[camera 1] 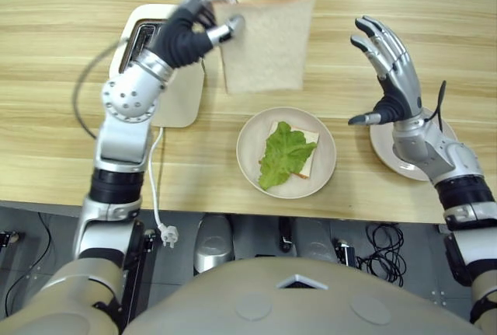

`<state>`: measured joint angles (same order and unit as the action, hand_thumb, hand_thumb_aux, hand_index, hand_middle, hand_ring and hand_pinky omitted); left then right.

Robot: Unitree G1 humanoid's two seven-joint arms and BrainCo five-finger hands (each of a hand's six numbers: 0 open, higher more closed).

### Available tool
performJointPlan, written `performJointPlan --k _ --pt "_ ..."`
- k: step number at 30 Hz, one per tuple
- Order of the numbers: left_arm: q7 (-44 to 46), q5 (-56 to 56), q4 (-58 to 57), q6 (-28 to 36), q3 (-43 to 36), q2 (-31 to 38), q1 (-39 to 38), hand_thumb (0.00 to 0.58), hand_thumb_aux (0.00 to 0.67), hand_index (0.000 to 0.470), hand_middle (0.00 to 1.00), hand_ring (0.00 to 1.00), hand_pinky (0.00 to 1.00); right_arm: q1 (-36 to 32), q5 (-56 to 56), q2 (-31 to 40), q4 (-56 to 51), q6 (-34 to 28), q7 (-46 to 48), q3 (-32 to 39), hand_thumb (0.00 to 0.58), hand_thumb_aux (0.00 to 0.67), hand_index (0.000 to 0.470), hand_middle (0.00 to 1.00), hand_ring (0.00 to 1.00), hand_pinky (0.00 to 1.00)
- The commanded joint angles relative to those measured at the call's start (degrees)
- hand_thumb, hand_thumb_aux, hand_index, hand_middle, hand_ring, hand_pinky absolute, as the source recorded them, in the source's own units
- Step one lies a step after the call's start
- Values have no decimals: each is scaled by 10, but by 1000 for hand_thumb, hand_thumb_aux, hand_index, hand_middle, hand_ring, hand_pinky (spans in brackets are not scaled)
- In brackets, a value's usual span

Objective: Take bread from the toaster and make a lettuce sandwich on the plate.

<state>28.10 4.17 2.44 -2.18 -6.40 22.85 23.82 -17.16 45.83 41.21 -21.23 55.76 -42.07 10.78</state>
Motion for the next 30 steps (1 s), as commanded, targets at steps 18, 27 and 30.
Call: performJointPlan --k 18,27,30 --pt "215 18 -455 -47 -73 -150 69 580 670 460 1000 1000 1000 54 119 42 88 59 162 69 0 0 0 0 0 0" --pt "198 -8 -499 -89 -70 -159 81 580 670 460 1000 1000 1000 47 124 43 44 56 222 117 0 0 0 0 0 0" --pt "201 -11 -500 -93 -70 -163 84 580 670 460 1000 1000 1000 46 117 45 31 54 247 127 0 0 0 0 0 0"
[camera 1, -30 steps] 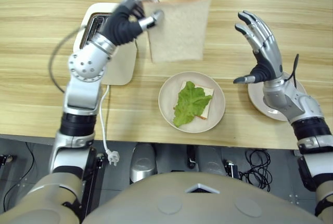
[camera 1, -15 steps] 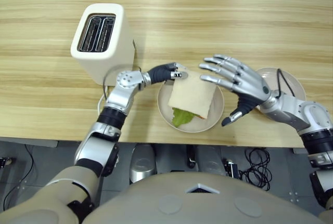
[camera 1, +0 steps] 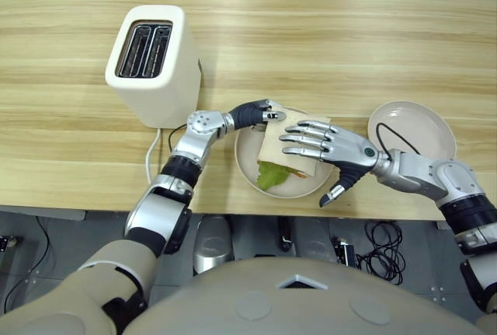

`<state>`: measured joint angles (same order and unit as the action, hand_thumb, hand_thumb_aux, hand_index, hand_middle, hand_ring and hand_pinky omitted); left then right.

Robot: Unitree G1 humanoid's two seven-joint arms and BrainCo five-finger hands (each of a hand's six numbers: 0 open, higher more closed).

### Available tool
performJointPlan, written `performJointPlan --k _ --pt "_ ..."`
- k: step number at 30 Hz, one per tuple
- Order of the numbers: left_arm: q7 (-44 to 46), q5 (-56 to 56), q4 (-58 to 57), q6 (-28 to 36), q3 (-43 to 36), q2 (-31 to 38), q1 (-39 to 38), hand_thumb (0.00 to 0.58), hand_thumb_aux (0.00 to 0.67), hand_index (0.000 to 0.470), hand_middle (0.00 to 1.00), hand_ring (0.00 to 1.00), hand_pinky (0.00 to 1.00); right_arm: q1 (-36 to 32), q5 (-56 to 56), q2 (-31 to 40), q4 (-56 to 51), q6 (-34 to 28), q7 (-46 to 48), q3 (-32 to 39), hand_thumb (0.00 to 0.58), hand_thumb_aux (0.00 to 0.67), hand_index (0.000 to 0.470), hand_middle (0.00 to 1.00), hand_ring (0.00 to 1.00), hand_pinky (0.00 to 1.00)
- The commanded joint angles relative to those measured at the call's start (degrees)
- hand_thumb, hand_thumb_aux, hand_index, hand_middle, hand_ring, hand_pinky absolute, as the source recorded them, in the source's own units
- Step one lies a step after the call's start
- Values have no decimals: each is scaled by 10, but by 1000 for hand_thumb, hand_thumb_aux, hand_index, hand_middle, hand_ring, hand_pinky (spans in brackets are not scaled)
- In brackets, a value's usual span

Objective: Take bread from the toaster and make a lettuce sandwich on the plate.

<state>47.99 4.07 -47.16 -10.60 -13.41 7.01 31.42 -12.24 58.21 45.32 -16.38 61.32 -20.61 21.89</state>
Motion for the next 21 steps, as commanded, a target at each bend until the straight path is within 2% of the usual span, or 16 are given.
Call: performJointPlan --k 1,10,16,20,21 --pt "3 -12 -4 -10 0 -5 9 580 670 460 1000 1000 1000 -4 -10 4 -23 -3 41 18 0 0 0 0 0 0" --pt "-18 -44 -16 -30 1 -8 15 580 670 460 1000 1000 1000 -7 -60 11 -83 -31 161 45 0 0 0 0 0 0" --pt "-58 -65 -38 -52 7 -22 27 580 670 460 1000 1000 1000 5 -128 24 -113 -106 329 66 0 0 0 0 0 0" --pt "-83 -77 -37 -70 9 -26 33 580 670 460 1000 1000 1000 11 -156 28 -113 -131 370 64 0 0 0 0 0 0" --pt "-91 -82 -34 -75 8 -26 35 574 602 413 1000 1000 1000 14 -161 30 -111 -133 373 63 0 0 0 0 0 0"
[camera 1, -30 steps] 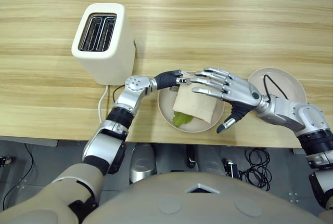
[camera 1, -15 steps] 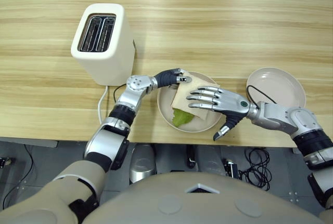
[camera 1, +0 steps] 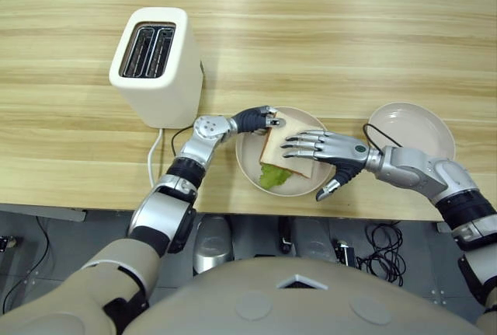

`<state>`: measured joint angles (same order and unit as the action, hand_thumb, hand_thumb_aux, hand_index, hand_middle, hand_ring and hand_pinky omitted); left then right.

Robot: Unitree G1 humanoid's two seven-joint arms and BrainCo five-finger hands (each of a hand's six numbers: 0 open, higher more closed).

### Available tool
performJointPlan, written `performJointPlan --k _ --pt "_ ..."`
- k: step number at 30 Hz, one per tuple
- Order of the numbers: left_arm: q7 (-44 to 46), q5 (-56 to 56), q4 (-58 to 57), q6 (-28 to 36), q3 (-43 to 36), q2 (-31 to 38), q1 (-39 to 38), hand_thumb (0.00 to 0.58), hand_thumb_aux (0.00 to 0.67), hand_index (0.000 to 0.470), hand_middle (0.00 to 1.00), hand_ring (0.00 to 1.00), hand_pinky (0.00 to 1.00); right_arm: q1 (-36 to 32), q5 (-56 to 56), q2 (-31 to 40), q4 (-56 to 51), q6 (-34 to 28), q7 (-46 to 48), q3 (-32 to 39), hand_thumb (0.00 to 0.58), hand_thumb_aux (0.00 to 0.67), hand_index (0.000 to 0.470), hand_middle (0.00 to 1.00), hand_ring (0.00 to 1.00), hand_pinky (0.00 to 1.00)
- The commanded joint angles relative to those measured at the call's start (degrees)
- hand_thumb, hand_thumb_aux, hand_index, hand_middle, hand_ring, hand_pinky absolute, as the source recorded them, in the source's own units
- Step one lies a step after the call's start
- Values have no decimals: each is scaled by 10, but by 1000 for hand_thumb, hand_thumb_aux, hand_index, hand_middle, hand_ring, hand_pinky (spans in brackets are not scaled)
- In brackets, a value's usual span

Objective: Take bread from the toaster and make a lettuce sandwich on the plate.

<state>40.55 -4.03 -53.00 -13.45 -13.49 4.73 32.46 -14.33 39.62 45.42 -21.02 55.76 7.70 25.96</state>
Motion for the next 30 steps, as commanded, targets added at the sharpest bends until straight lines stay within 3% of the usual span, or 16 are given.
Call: performJointPlan --k 1,2,3,7,8,10,11,13,16,23,24,25,26,27,28,30 --pt "-27 -7 30 -53 7 -2 26 443 344 236 1000 1000 1000 38 20 30 -62 -79 93 22 0 0 0 0 0 0" --pt "-43 -16 46 -61 7 2 27 116 71 49 1000 1000 1000 41 14 30 -57 -81 96 20 0 0 0 0 0 0" --pt "-55 -23 58 -67 6 4 27 0 0 0 1000 1000 1000 43 8 31 -52 -82 99 19 0 0 0 0 0 0" --pt "-160 -94 133 -99 1 29 24 0 0 0 1000 1000 1000 53 -15 33 -33 -84 108 10 0 0 0 0 0 0" --pt "-223 -151 172 -105 -7 44 23 0 0 0 827 827 827 57 -24 34 -27 -83 111 7 0 0 0 0 0 0" --pt "-341 -273 260 -94 -27 73 15 0 0 0 98 98 98 64 -34 37 -16 -85 117 2 0 0 0 0 0 0" --pt "-390 -330 305 -79 -35 84 9 0 0 0 0 0 0 66 -36 38 -12 -86 119 0 0 0 0 0 0 0" --pt "-465 -415 391 -47 -44 94 -8 0 0 0 0 0 0 69 -39 39 -7 -87 121 -3 0 0 0 0 0 0" --pt "-503 -463 471 -23 -51 91 -33 0 0 0 0 0 0 70 -37 36 -6 -86 114 -8 0 0 0 0 0 0" --pt "-491 -428 505 -34 -58 92 -87 0 0 0 0 0 0 43 -45 3 -12 -65 41 -44 0 0 0 0 0 0" --pt "-483 -411 503 -39 -57 93 -93 294 200 137 0 0 0 39 -50 -6 -10 -57 23 -53 0 0 0 0 0 0" --pt "-469 -383 501 -49 -56 92 -100 452 355 244 0 0 0 34 -53 -17 -8 -42 -4 -65 0 0 0 0 0 0" --pt "-452 -350 501 -59 -56 89 -108 559 541 372 345 345 345 30 -64 -29 -7 -27 -24 -75 528 470 323 545 545 545" --pt "-424 -297 504 -67 -56 84 -120 559 541 372 345 345 345 27 -90 -43 -8 -8 -40 -87 528 470 323 545 545 545" --pt "-390 -235 512 -69 -55 76 -133 580 670 460 1000 1000 1000 27 -124 -56 -6 10 -46 -98 580 670 460 1000 1000 1000" --pt "-340 -142 539 -67 -45 70 -149 580 670 460 1000 1000 1000 29 -199 -72 8 37 -49 -116 580 670 460 1000 1000 1000"
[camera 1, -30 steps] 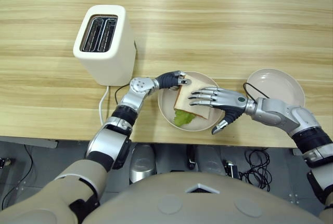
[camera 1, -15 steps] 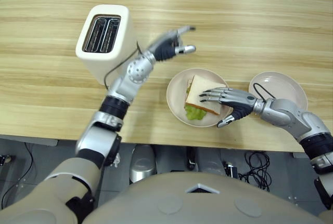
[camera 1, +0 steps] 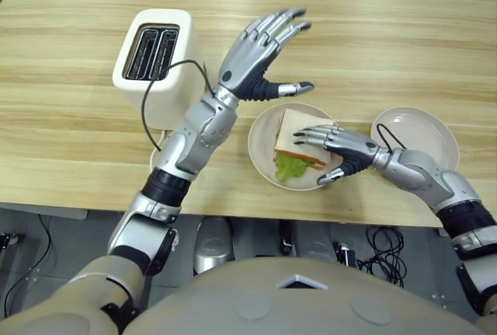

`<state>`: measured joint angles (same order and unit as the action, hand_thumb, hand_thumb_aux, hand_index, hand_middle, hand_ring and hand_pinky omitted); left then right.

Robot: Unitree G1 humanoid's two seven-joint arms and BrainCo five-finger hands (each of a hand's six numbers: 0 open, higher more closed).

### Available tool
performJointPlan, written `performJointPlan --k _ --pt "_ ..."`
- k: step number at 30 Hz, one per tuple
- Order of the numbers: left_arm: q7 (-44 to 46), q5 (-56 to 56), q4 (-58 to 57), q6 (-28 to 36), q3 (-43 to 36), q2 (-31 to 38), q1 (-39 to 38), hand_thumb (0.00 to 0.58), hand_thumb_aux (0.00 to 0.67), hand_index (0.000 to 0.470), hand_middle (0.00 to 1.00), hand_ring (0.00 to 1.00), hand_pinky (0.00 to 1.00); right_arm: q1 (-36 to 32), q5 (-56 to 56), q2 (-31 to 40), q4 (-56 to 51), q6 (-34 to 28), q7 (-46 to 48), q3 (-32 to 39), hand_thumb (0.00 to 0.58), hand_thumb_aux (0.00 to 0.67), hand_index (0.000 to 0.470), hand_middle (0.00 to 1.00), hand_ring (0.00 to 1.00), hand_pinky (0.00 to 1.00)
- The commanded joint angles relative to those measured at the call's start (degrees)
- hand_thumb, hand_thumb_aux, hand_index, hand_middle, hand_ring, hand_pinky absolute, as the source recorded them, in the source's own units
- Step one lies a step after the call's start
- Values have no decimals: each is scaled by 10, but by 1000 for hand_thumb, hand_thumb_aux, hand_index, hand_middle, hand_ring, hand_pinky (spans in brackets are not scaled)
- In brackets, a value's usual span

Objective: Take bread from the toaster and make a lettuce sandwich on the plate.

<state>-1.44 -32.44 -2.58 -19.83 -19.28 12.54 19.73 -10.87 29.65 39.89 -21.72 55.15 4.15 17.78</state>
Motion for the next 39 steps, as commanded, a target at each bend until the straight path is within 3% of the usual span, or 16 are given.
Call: performJointPlan --k 1,6,13,18,22,29,33,39 --pt "99 178 51 2 21 -9 -25 580 670 460 1000 1000 1000 -5 -140 -23 26 50 -14 -44 580 670 460 1000 1000 1000" --pt "194 369 160 75 60 5 -61 580 670 460 1000 1000 1000 -4 -315 -30 76 39 17 -80 580 670 460 1000 1000 1000" --pt "331 536 241 171 90 84 -146 580 670 460 1000 1000 1000 28 -456 -5 83 -47 141 -101 580 670 460 1000 1000 1000" --pt "462 521 205 188 41 186 -232 580 670 460 1000 1000 1000 104 -543 62 61 -158 390 -57 580 670 460 1000 1000 1000" --pt "511 449 167 162 -11 230 -272 580 670 460 1000 1000 1000 170 -579 101 119 -235 498 -52 580 670 460 1000 1000 1000" --pt "498 324 134 119 -40 251 -263 580 670 460 1000 1000 1000 191 -472 117 117 -284 549 -43 580 670 460 1000 1000 1000" --pt "452 223 79 87 -72 224 -229 580 670 460 1000 1000 1000 179 -272 124 85 -267 483 -13 580 670 460 1000 1000 1000" --pt "361 117 -31 36 -103 159 -162 580 670 460 1000 1000 1000 146 -153 73 91 -247 428 18 580 670 460 1000 1000 1000"
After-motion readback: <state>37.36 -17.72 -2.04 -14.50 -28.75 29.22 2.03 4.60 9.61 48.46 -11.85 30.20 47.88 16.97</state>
